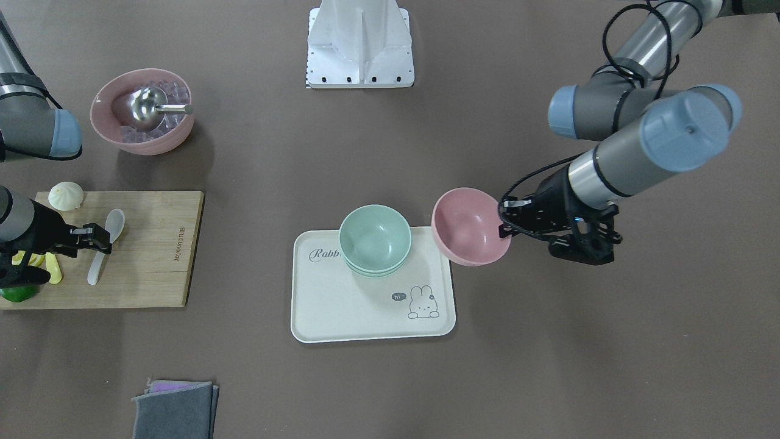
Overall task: Stack pink bowl on green and place spoon
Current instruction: 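Set the pink bowl onto the green bowl while the right gripper grasps the spoon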
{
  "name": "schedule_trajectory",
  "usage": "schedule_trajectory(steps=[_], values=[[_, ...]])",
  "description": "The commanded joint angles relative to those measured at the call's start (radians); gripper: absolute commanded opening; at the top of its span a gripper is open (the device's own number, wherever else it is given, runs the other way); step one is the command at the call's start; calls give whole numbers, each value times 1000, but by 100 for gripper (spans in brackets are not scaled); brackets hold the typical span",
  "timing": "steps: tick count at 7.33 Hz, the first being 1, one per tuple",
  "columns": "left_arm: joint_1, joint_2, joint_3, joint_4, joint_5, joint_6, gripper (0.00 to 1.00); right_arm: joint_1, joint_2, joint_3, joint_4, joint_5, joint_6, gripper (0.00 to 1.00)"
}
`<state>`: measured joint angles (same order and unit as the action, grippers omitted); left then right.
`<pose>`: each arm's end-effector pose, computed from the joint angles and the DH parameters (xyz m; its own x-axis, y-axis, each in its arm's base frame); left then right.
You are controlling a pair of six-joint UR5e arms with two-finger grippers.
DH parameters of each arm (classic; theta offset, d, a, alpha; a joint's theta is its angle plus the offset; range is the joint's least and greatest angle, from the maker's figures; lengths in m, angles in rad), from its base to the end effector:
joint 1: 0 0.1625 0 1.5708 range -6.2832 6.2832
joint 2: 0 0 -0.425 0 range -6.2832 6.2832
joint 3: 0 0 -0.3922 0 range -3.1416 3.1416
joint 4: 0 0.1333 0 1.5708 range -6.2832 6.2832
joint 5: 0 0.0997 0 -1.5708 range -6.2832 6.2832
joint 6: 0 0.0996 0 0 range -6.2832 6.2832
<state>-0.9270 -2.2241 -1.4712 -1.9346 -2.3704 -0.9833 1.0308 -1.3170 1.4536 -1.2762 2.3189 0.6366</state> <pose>0.3753 -0.6031 0.2568 0.4232 0.0797 -0.9025 -0.0227 0.9967 0.0774 -0.2607 -0.5623 0.5451 0.6657 -0.0359 0.7454 0.0888 0.9956 -0.0313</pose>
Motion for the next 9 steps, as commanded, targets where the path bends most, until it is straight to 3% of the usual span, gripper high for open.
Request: schedule_trajectory(steps=[1,3,5,6,7,9], values=[[42,-72,46,-1,48,-43,0,-17,11,-1,1,2,41,57],[111,-89,48,-7,149,-81,0,-18,12,-6,1,0,44,41],[149,-127,63,-17,155,-145,0,-21,13,-6,1,2,46,5],[152,-149,115,-85,207,-149,34,-23,13,-6,0,2,49,0],[165,-140,144,-180,259,-150,98,-22,19,-6,0,5,49,0],[160,-141,131,-191,255,-199,99,39,79,5,-14,106,75,0]])
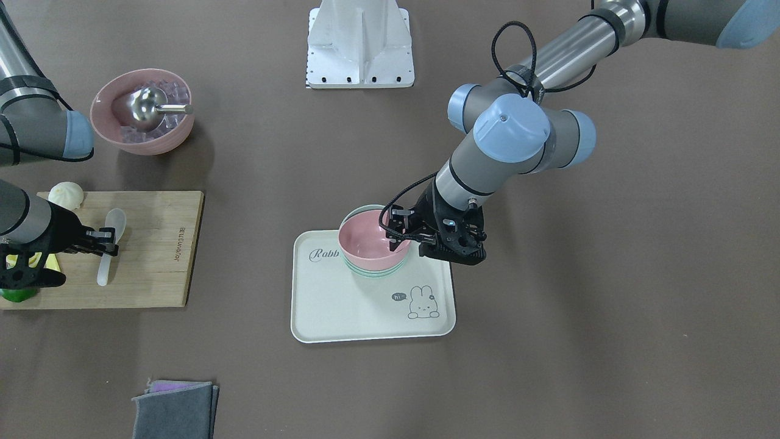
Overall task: Stack pink bowl on green and place spoon
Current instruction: 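Set the pink bowl onto the green bowl while the right gripper grasps the spoon, then release the pink bowl and withdraw the left gripper while the right gripper lifts the spoon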
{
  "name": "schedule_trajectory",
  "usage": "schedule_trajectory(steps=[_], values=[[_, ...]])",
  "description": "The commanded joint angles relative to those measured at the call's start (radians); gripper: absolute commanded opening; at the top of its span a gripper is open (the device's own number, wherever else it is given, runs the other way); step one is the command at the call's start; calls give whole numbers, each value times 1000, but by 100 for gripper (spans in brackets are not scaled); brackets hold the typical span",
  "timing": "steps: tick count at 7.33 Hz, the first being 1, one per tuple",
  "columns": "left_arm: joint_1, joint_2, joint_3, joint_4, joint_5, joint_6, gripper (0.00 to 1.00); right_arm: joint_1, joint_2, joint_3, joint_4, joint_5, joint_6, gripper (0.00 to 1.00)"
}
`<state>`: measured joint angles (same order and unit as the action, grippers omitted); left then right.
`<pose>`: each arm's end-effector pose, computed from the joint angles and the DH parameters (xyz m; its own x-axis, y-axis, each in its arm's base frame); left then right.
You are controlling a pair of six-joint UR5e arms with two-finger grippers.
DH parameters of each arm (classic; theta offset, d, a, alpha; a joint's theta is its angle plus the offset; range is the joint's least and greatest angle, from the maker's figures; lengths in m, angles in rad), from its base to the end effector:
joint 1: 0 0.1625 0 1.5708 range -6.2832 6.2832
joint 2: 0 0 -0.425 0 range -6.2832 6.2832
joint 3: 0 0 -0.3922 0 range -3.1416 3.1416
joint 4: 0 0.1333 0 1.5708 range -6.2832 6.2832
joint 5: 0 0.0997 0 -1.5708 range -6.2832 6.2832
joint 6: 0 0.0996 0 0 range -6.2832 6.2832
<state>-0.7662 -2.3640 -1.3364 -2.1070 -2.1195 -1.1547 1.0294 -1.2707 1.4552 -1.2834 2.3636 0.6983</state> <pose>0.4888 -0.5832 0.2030 0.4060 0.0879 -0.9096 0.1022 0.9848 0.1408 -0.2721 -0.5735 0.5135 0.6280 0.0012 0.7782 0.0722 0.9956 -0.0597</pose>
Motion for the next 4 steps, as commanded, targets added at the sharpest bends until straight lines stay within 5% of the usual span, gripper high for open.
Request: schedule_trajectory(steps=[1,4], values=[[-10,15,-50,-2,-2,-29,98,55,48,5,-7,78,15,0],[-267,296,-269,15,-300,65,99,-1,219,8,-13,45,287,0]])
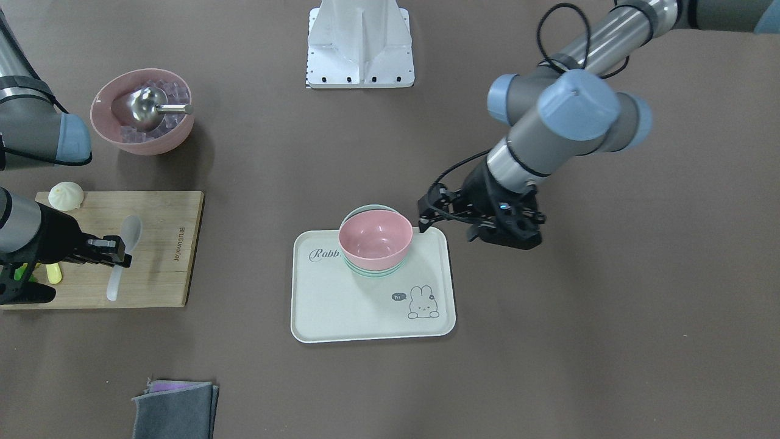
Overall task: Stack pink bowl on green and place spoon
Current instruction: 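Release the pink bowl and withdraw the left gripper while the right gripper lifts the spoon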
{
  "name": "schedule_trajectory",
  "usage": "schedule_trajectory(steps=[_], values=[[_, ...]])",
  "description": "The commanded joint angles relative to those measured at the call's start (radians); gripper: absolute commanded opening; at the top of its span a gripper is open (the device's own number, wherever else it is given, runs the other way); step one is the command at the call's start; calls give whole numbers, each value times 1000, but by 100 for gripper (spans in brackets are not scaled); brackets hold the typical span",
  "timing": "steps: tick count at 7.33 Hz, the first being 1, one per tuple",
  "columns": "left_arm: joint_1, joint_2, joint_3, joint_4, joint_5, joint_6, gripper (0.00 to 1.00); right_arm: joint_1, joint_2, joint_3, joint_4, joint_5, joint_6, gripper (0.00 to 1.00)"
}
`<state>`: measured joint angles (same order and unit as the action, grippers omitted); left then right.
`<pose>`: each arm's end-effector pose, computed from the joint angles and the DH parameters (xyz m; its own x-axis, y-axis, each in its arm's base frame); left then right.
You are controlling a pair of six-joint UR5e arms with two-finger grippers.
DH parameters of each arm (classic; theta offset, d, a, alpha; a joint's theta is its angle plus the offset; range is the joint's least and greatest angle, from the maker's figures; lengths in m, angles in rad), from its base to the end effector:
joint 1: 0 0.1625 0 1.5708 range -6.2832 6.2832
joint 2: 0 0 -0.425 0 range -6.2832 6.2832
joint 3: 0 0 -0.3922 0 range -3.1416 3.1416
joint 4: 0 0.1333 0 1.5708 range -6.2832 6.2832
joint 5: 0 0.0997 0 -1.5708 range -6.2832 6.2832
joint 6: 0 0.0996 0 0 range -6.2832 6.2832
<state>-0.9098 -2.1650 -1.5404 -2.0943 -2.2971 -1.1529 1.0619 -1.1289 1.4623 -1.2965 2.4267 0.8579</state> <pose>0.3655 -0.5794 0.2514 0.3539 0.0393 -0.9345 0.0937 0.9926 0.0772 -0.2764 -0.6147 0.4150 0.5396 0.0872 0.8374 -0.0125 0.9953 -0.0955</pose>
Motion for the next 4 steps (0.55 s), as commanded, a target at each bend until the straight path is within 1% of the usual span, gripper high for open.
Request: schedule_trajectory(steps=[1,2,3,4], values=[[-182,234,-114,0,-160,193,99,-89,162,0,5,-44,276,0],[-236,354,-133,2,-166,378,99,-164,252,-2,5,-126,449,0],[-268,435,-127,2,-176,518,99,-236,326,-5,6,-206,578,0],[-279,454,-115,4,-177,571,98,-273,381,-7,5,-248,669,0]])
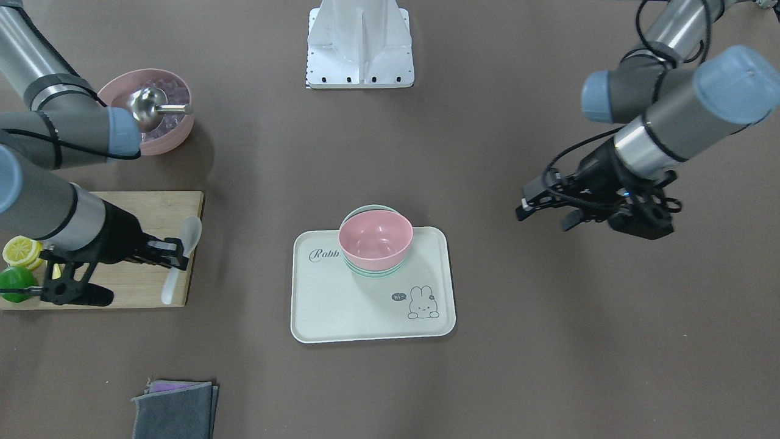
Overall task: Stack pink bowl on green and place spoon
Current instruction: 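Release the pink bowl and withdraw the left gripper while the right gripper lifts the spoon, then lower the white spoon into the pink bowl with the right gripper and open it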
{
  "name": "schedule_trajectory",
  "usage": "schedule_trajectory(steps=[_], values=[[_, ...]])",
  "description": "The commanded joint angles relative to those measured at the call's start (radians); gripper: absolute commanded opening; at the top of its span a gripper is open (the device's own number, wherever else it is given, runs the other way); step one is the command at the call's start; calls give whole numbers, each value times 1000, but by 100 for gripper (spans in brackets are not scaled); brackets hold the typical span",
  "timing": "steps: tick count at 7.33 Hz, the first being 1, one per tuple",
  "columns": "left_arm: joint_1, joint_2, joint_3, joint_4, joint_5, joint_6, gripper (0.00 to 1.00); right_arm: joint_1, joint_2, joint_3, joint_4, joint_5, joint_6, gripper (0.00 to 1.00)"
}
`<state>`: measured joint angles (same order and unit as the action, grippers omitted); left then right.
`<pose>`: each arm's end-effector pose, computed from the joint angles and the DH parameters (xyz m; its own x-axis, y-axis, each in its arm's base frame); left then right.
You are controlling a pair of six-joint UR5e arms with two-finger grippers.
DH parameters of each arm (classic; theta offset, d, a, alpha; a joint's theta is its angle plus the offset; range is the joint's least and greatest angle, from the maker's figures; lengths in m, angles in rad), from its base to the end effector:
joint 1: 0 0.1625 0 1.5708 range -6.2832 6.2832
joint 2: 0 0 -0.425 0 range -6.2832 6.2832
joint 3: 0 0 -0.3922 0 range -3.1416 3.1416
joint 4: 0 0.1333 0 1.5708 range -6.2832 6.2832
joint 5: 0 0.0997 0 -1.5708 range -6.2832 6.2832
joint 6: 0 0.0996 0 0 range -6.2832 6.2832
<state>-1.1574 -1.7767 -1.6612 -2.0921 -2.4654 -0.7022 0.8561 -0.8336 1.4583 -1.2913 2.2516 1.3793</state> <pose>0.1803 -0.5495 0.4339 0.4405 0.1852 -0.8784 0.0128 0.9771 0.2124 -0.4227 -0.5948 0.2173 0.4478 0.2904 0.8456 -0.1808 0.9557 -0.2325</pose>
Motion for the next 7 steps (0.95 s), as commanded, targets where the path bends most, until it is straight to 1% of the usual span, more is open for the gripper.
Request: schedule_trajectory(steps=[1,2,5,6,7], values=[[-31,68,11,0,-9,122,99,-106,121,-10,-2,-119,205,0],[-31,71,12,0,-9,122,99,-132,126,-10,0,-203,239,0],[-27,77,15,0,-7,122,99,-132,139,-35,1,-216,236,0],[-27,77,15,0,-7,121,99,-137,140,-35,6,-218,241,98],[-27,77,17,1,-7,121,99,-135,139,-33,9,-216,239,100]])
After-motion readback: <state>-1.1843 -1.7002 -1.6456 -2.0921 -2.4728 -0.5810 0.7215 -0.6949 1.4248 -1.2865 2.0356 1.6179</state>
